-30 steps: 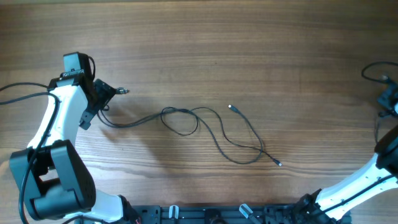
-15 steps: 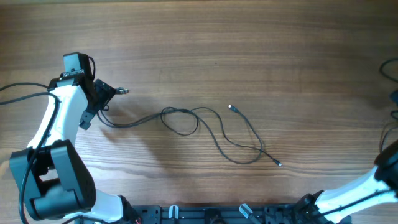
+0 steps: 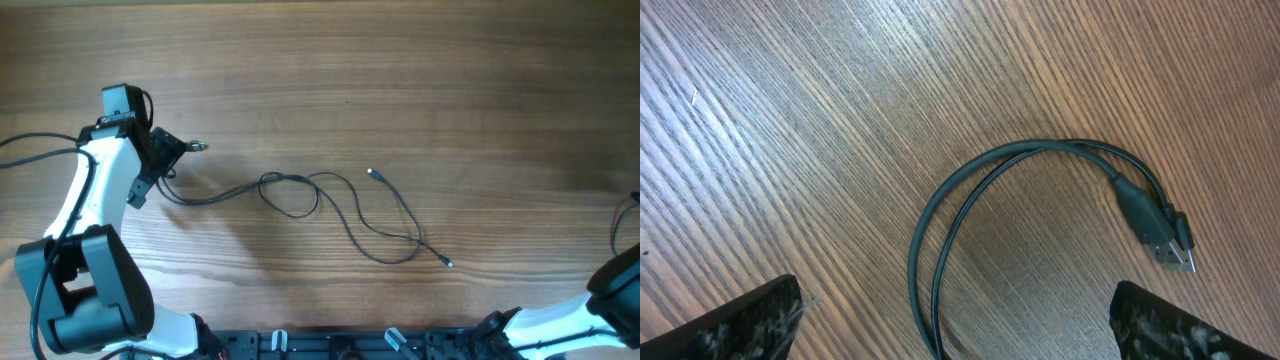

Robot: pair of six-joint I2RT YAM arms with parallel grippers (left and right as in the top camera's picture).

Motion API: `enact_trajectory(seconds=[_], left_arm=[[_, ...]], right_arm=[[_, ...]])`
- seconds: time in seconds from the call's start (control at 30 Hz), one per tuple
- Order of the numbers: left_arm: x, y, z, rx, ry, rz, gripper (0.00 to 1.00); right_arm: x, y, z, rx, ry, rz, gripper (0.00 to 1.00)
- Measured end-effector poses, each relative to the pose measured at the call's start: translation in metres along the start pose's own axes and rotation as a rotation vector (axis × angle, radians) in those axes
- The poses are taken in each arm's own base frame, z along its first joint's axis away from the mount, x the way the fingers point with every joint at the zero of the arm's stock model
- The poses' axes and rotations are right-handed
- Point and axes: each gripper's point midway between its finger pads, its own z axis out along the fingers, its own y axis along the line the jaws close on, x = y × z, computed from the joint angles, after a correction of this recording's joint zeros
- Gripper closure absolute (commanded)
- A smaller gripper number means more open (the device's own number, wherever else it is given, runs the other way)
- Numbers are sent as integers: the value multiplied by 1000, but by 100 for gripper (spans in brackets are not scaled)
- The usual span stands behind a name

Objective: Untangle cables

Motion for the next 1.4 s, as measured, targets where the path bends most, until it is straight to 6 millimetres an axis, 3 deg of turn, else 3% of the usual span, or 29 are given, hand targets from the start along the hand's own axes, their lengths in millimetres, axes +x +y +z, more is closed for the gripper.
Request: enact_trajectory(seconds=[0.1,0.33,0.53,0.73,0.77,0.87,0.93,0.97,1.1,1.13,1.17,1.3,1.4], left_arm=[[0,0,0,0,1,0,0],[0,0,0,0,0,0,0],[0,0,0,0,1,0,0],[0,0,0,-1,1,0,0],[0,0,0,0,1,0,1],[0,0,0,-1,1,0,0],[0,0,0,0,1,0,0],[0,0,0,0,0,0,0],[0,0,0,0,0,0,0],[0,0,0,-1,1,0,0],[0,0,0,0,1,0,0],[0,0,0,0,0,0,0],[0,0,0,-1,0,0,0]], right_arm=[[-3,-2,20,18,-16,-37,95],[32,-11,73,94,54,-120,95],[2,14,87,12,-97,-126,95],[-32,37,83,-46,-253,-322,96],[-33,37,83,-43,-254,-349,94],[-34,39,82,-44,-259,-397,72],[-33,43,82,-66,-252,-421,67],[-31,46,81,-85,-239,-432,60],[-22,53,66,-163,-182,-470,36],[-22,54,58,-181,-173,-469,14],[-24,57,47,-207,-168,-461,0],[-24,69,-4,-342,-122,-404,0],[1,89,-56,-549,1,-371,0]])
